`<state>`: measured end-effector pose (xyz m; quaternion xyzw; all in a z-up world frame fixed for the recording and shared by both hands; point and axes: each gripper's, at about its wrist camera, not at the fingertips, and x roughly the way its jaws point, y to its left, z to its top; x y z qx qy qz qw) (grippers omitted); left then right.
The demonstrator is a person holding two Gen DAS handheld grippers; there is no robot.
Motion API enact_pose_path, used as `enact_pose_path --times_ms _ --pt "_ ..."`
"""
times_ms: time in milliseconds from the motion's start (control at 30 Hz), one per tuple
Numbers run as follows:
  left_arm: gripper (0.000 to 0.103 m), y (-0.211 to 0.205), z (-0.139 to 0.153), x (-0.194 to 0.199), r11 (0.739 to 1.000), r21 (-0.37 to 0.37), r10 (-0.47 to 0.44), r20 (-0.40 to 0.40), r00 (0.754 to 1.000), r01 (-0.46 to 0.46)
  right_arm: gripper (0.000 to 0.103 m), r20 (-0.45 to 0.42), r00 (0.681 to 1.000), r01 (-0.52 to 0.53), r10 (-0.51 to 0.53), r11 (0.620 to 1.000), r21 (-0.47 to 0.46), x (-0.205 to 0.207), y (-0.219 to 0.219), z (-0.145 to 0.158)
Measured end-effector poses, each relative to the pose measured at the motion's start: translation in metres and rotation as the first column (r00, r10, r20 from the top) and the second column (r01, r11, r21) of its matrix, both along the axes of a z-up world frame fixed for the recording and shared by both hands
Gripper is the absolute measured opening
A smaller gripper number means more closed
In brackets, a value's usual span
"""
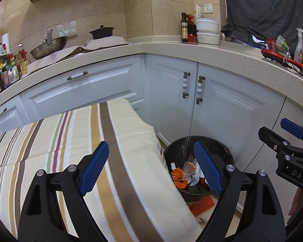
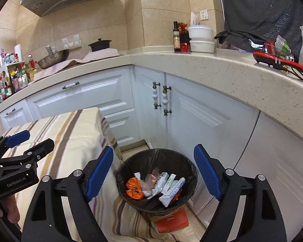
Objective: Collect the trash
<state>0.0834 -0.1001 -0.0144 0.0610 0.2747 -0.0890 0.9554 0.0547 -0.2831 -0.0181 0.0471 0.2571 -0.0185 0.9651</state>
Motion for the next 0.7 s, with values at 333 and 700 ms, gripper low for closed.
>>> enact_pose_path --times_ms 333,700 --pt "0.089 0.031 0.012 -0.039 1.0 -0.013 0.025 0.044 0.999 -0.024 0.084 0.042 0.999 0.0 0.001 0.999 -0.036 -0.037 0.022 0.017" --pt "0.089 0.056 0.017 -0.067 0.998 -0.033 0.058 0.049 0.997 -0.057 0.084 0.063 0.998 -0.007 0.011 0.998 -0.06 -0.065 0.037 0.024"
